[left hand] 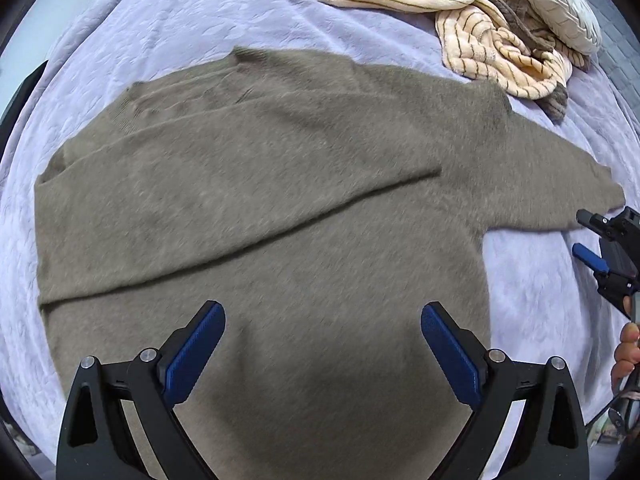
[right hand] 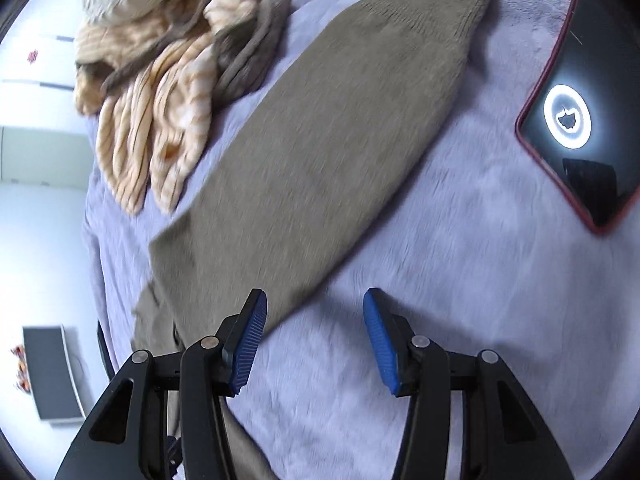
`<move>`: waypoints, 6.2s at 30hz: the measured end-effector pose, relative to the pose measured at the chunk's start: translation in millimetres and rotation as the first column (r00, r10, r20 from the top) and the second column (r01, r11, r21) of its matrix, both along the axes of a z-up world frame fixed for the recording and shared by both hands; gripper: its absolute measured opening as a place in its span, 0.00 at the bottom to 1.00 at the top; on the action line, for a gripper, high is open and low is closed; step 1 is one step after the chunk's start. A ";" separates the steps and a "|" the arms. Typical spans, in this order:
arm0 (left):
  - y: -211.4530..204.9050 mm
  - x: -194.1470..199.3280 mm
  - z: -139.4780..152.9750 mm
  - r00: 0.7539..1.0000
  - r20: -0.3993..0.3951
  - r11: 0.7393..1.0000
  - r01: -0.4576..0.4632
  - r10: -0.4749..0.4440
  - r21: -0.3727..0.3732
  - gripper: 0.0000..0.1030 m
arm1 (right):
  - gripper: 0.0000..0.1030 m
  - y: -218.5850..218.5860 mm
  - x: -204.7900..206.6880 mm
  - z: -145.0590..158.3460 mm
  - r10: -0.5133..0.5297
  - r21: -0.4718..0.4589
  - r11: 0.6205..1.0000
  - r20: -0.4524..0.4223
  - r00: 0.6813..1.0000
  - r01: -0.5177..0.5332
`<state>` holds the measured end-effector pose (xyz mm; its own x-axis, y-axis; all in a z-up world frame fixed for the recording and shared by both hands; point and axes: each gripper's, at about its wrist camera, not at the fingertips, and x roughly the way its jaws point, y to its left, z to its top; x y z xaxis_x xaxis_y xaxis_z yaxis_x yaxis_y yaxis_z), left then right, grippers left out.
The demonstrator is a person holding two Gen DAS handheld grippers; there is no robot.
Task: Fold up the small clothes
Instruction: 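Grasp the other sleeve cuff with the right gripper and lift it, then fold the held sleeve across the sweater body and release with the right gripper, then grasp the sweater side edge with the right gripper and fold it inward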
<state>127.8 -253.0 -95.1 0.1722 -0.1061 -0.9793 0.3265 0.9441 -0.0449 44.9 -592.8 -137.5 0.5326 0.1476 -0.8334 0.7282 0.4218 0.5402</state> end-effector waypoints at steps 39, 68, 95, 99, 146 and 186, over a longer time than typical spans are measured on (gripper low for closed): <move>-56.5 46.8 -23.3 0.994 0.106 1.000 0.016 -0.016 0.001 0.96 | 0.12 -29.1 41.8 52.6 -0.104 0.171 0.985 0.412 0.905 0.035; 218.5 64.3 -12.5 0.968 0.115 0.973 -0.228 0.225 0.017 0.96 | 0.12 342.4 201.2 6.8 0.759 -0.326 0.569 -0.147 0.635 -0.755; 248.1 43.7 -2.4 0.962 0.155 0.974 -0.226 0.227 -0.024 0.96 | 0.08 307.9 215.3 23.3 0.577 -0.145 0.815 0.117 0.808 -0.561; 268.7 39.9 -4.2 0.952 0.156 0.964 -0.264 0.262 -0.005 0.96 | 0.08 384.7 226.2 26.9 0.793 -0.267 0.591 0.016 0.610 -0.761; 214.3 62.1 -39.1 0.975 0.121 0.977 -0.197 0.187 0.081 0.96 | 0.07 137.9 99.4 -45.5 0.107 0.133 0.984 0.088 0.990 -0.118; 223.5 16.2 -7.8 0.977 0.064 0.975 -0.207 0.202 0.085 0.96 | 0.45 212.6 109.5 21.4 0.557 -0.146 0.796 -0.203 0.806 -0.587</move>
